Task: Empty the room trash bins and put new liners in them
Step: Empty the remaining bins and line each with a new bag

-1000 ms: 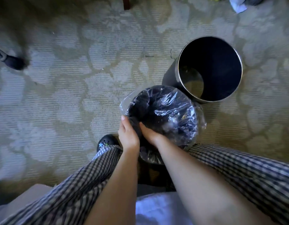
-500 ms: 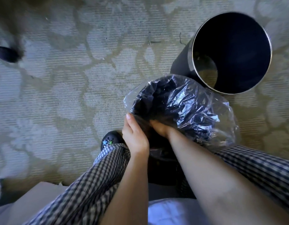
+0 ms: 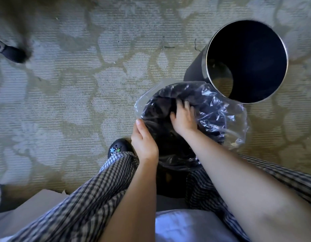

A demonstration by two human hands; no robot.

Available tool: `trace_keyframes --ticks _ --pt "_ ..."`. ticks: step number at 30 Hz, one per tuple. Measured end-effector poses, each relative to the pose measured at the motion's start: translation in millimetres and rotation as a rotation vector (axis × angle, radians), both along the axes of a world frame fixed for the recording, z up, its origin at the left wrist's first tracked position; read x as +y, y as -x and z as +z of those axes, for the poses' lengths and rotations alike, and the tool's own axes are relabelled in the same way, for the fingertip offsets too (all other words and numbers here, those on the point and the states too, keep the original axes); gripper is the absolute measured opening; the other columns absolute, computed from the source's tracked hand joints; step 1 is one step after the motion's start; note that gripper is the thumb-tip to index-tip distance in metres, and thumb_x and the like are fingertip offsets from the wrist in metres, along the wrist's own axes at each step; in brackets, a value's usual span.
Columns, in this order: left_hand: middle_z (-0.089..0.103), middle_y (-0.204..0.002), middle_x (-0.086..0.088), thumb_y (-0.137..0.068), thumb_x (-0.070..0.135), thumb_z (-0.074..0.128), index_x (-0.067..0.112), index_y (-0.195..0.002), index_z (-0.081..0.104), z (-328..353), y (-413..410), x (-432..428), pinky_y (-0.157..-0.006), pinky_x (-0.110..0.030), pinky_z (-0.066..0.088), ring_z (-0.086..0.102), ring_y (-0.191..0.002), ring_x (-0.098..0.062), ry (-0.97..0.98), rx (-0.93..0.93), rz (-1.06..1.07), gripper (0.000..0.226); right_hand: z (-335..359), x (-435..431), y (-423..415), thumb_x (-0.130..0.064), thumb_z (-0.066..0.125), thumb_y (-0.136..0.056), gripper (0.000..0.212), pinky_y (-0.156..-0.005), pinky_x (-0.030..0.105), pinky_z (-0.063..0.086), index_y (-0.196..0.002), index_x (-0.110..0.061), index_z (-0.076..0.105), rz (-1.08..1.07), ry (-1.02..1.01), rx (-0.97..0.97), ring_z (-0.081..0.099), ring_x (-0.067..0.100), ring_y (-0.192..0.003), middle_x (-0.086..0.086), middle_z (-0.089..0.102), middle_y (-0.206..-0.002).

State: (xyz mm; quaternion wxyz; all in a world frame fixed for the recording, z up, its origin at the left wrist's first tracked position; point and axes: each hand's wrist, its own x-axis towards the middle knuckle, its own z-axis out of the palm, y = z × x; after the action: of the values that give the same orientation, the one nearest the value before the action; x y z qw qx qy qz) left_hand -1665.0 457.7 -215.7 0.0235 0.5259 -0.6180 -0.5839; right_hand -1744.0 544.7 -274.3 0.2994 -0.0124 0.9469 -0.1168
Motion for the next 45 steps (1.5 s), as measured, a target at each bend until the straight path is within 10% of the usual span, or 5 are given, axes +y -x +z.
trace_keyframes --ticks 9,16,26,39,45 --pt "0.044 -0.084 0.033 -0.103 0.034 0.028 0.007 -0.124 0.057 -4.6 -1.6 -1.0 -0.066 0.006 0.029 0.044 -0.071 0.031 0.009 -0.028 -0.023 0.045 -25.0 3.1 20.8 -0.028 0.034 -0.1 0.054 -0.117 0.042 0.016 -0.152 -0.021 0.019 -0.132 0.077 -0.376 0.025 0.034 -0.141 0.012 0.021 -0.157" --pt "0.038 -0.149 -0.003 -0.101 0.046 0.022 0.015 -0.144 0.038 18.8 1.7 -8.1 -0.108 -0.025 0.023 0.033 -0.138 -0.018 -0.114 -0.154 -0.097 0.056 33.6 10.2 14.6 -0.02 0.04 -0.095 0.033 -0.082 0.029 0.042 -0.122 -0.018 0.06 -0.231 0.227 -0.353 0.056 0.032 -0.107 0.011 0.059 -0.122" --pt "0.028 -0.152 -0.006 -0.101 0.025 0.035 0.016 -0.147 0.026 54.7 17.1 -23.0 -0.112 -0.043 0.026 0.032 -0.136 -0.027 0.193 -0.254 -0.462 0.048 126.9 57.6 -3.4 -0.017 0.049 -0.093 0.016 -0.067 0.034 0.038 -0.098 -0.015 0.063 -0.631 0.187 0.427 0.057 0.034 -0.095 0.008 0.059 -0.111" --pt "0.051 -0.13 -0.02 -0.1 0.03 0.039 0.004 -0.133 0.037 45.9 16.6 -28.7 -0.101 -0.042 0.039 0.049 -0.117 -0.037 -0.041 -0.455 -0.596 0.042 87.2 81.2 -4.1 -0.058 0.026 -0.096 0.065 -0.111 0.047 0.033 -0.14 -0.014 0.044 -1.093 0.505 -0.445 0.046 0.033 -0.128 0.011 0.046 -0.143" --pt "0.042 -0.139 -0.011 -0.098 0.034 0.04 0.013 -0.134 0.041 65.6 30.3 -27.2 -0.107 -0.045 0.028 0.039 -0.127 -0.032 0.403 -0.429 -0.781 0.041 96.5 98.3 18.7 -0.036 0.034 -0.1 0.051 -0.108 0.043 0.034 -0.133 0.001 0.046 -0.948 0.206 -0.296 0.044 0.038 -0.127 0.021 0.047 -0.139"
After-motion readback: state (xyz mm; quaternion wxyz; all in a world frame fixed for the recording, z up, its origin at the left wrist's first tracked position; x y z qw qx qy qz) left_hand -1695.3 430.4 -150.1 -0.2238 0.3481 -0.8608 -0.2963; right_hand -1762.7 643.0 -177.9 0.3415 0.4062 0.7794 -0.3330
